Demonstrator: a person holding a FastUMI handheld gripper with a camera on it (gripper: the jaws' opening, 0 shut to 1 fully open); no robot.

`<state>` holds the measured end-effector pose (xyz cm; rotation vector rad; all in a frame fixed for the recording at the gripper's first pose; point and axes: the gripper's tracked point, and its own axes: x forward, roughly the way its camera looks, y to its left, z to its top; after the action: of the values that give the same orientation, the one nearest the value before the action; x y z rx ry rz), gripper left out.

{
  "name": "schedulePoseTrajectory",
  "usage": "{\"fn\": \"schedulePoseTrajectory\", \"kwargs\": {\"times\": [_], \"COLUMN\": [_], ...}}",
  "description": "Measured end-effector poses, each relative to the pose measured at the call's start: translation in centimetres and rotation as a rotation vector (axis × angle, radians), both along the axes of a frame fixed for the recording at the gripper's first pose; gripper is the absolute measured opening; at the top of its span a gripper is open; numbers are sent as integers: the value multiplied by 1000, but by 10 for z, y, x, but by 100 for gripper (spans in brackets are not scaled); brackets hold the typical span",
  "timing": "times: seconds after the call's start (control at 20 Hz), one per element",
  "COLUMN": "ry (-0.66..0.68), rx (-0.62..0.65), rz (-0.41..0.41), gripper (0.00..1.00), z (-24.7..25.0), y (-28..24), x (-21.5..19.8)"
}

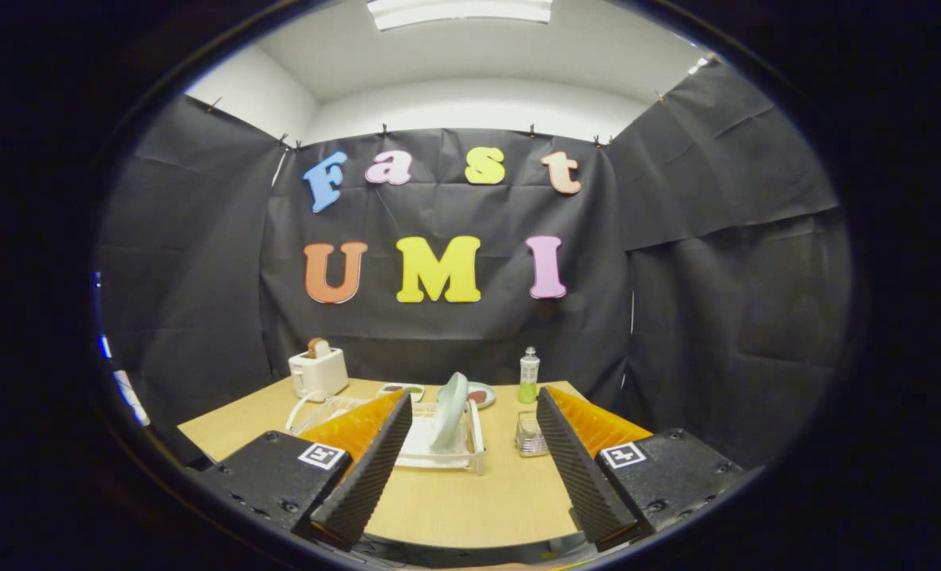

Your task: Take the plate from the dish rack, then take the spoon from the basket and place it into the plate.

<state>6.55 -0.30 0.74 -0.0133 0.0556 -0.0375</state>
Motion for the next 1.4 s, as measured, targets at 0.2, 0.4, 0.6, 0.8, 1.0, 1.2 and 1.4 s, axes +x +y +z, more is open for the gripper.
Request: {"fn": "schedulePoseTrajectory", "kwargs": {"times": [0.2, 0.4, 0.6, 0.8, 1.0, 1.2, 1.4], "ry": [60, 196, 303, 476, 679, 850, 1066], "rx": [-18, -20, -56, -146, -212, -285, -219], "rz": [-8, -5, -7, -13, -75, -182, -158], "gripper": [100, 100, 100, 100, 96, 92, 85], "z": [2, -2, 2, -11, -25, -33, -68], "y": [3, 11, 27, 38, 30, 5, 14], "x": [52, 116, 195, 266, 310, 334, 334]}}
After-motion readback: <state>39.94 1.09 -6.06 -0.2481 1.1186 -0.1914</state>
